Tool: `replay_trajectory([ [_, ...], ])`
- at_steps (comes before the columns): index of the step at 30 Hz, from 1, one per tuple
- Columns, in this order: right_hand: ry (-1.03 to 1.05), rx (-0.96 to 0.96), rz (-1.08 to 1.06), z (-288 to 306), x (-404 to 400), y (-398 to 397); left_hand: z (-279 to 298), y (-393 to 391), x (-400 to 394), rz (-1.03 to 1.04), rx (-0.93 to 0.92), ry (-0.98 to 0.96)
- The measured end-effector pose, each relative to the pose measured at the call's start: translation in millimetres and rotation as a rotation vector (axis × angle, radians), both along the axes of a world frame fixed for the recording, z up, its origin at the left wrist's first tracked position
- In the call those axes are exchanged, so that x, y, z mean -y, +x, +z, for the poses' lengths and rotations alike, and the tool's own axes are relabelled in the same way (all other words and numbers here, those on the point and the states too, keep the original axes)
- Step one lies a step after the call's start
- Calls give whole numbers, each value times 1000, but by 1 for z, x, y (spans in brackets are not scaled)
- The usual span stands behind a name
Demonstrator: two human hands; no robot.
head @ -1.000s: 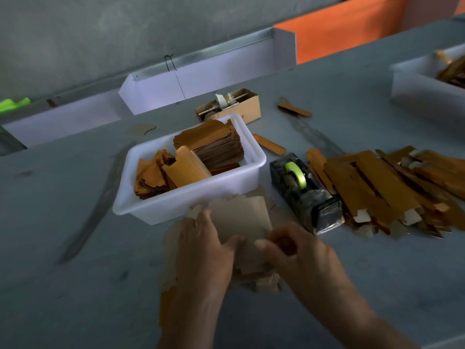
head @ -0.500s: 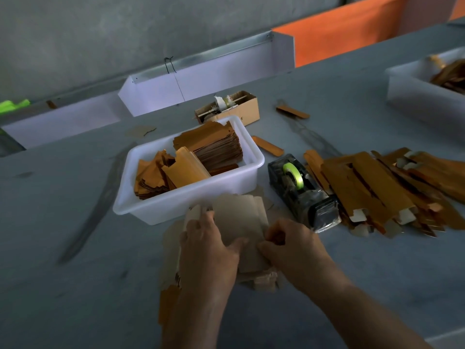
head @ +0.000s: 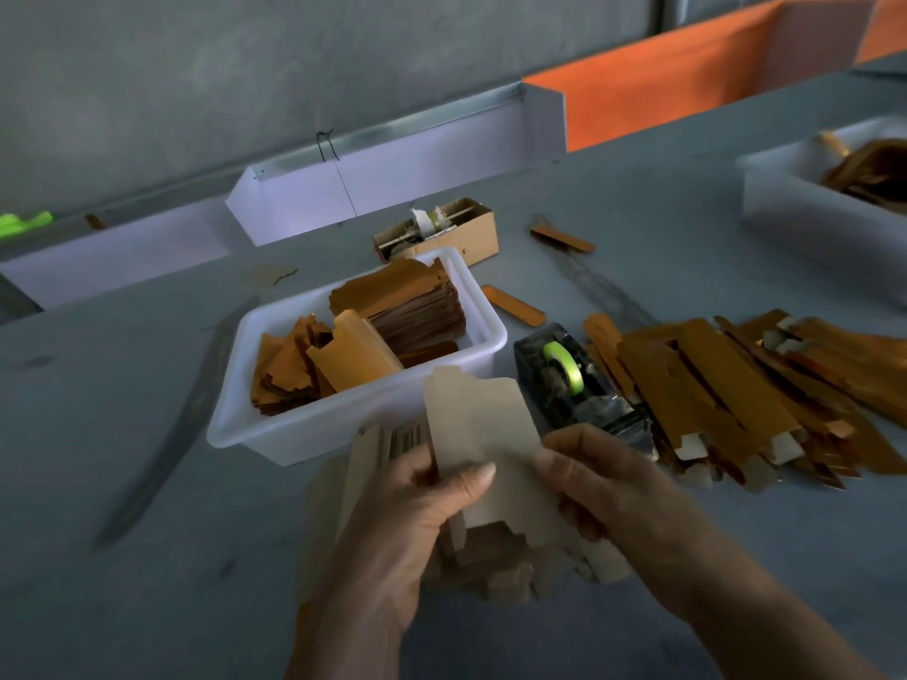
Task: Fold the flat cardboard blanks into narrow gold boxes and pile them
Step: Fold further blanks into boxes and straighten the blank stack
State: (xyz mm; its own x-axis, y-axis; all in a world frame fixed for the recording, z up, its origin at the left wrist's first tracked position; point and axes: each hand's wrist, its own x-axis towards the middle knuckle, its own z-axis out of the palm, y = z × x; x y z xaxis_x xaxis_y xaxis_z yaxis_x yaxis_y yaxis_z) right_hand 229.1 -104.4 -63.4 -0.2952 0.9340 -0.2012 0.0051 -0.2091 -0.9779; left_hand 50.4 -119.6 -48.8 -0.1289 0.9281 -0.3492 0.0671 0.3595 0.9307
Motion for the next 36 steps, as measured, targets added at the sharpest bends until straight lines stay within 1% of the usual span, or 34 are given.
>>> replay_trajectory([
  [2, 10, 23, -11, 0, -3, -2, -1, 3, -3, -16, 29, 12],
  [6, -1, 16, 27, -1, -4, -7, 1, 7, -5, 19, 59, 23],
  [12, 137, 184, -53, -3, -4, -6, -3, 10, -6, 29, 9, 18],
  [16, 121, 145, -13, -1, -3, -7, -1, 12, -7, 42, -16, 55],
  [18, 151, 182, -13, -1, -3, -8, 1, 12, -7, 55, -12, 62],
  [23, 160, 176, -84, -4, -4, -10, 0, 12, -7, 57, 8, 52],
  [27, 135, 139, -72, -1, -3, -10, -4, 13, -7, 80, -22, 56],
  [32, 140, 142, -132, -5, -1, -9, -4, 16, -7, 98, -47, 64],
  [36, 129, 95, -148, -5, 1, -8, -4, 20, -4, 94, -36, 43],
])
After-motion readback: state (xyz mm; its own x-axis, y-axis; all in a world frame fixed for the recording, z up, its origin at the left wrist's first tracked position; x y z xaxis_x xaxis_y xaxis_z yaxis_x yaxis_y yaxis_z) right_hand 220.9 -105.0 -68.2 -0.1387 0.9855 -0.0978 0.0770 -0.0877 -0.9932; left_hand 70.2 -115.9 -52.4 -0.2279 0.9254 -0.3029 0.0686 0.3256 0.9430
